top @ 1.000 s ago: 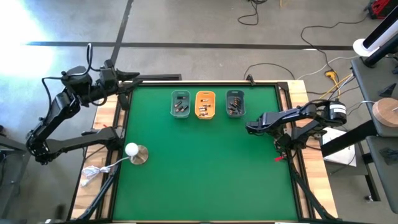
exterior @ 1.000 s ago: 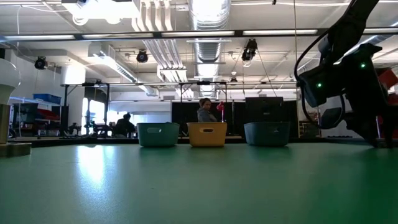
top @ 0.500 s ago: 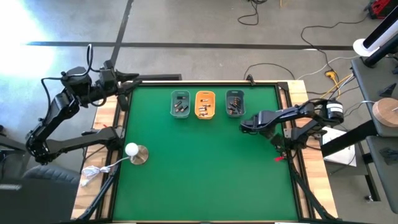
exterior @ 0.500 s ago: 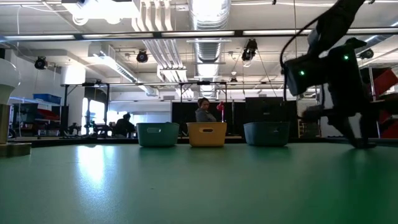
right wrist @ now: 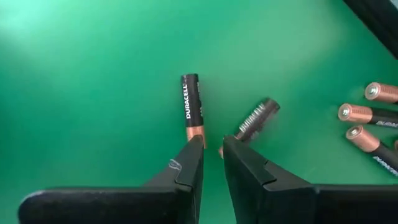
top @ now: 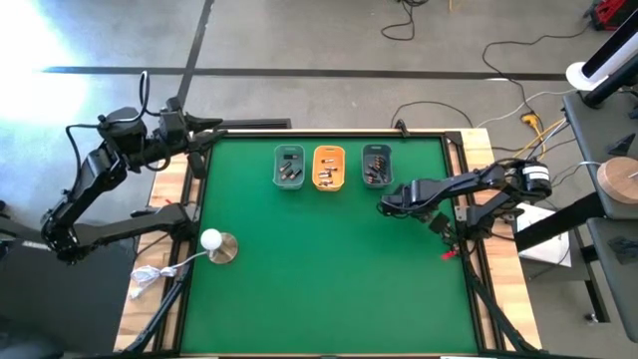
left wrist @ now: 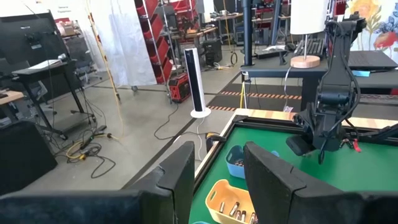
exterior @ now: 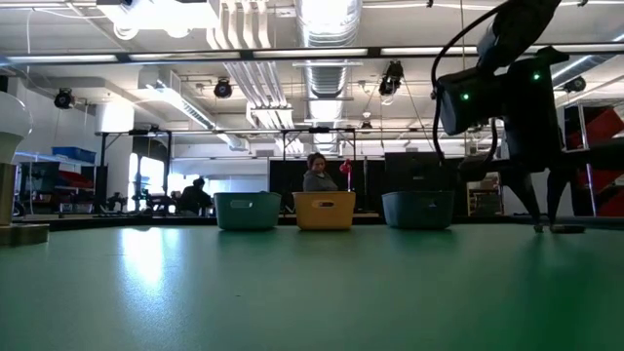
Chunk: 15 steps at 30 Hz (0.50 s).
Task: Sort batteries
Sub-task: Put the small brown battery into the gray bin
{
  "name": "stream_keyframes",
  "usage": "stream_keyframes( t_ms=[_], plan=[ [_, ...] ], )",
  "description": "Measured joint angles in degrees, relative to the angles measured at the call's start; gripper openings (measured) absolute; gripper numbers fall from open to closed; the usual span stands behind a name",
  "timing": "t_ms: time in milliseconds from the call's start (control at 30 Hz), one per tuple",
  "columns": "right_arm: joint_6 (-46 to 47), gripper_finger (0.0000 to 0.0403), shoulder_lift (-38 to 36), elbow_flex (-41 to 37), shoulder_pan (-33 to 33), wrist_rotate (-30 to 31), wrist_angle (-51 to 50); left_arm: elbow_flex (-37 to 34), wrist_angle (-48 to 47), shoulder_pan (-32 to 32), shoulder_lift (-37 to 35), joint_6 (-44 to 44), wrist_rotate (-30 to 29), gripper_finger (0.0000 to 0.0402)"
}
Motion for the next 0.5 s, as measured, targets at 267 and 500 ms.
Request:
stream_keyframes(
  t_ms=[267, 500],
  plan=[
    [1.08, 0.0079, 0.24, -1.78, -0.57, 2.66, 0.3, 0.0, 0.04, 0.0, 0.02, 0.02, 0.0, 0.0117],
    [-0.96, 0.0101, 0.23, -1.31, -0.5, 1.7, 3.61, 0.0, -0.19, 0.0, -0.24, -1.0, 0.02, 0.0117]
  ],
)
